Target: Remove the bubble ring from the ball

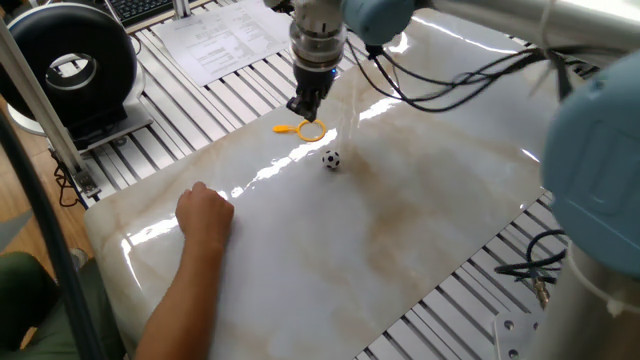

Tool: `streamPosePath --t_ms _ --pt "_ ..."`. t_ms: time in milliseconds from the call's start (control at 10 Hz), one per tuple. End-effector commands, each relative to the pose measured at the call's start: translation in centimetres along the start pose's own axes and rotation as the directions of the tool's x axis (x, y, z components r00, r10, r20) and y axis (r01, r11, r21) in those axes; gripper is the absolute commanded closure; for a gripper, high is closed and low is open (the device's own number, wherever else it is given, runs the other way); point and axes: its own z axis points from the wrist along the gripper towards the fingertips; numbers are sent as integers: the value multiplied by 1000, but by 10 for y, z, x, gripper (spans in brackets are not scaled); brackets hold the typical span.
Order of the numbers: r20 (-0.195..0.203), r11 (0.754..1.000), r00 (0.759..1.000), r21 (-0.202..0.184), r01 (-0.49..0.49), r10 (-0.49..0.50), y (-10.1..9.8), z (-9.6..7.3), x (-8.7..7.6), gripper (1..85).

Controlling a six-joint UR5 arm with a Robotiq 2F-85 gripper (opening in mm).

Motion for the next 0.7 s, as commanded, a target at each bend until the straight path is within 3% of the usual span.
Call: streamPosePath --t_ms 0,100,200,600 --pt "12 987 988 -63 -150 151 15 -8 1 843" --pt "9 985 987 -69 -157 158 18 -10 -1 843" --pt "6 990 990 -45 -137 138 13 -13 -1 843" --pt "13 994 994 -29 -106 107 10 -12 -3 843"
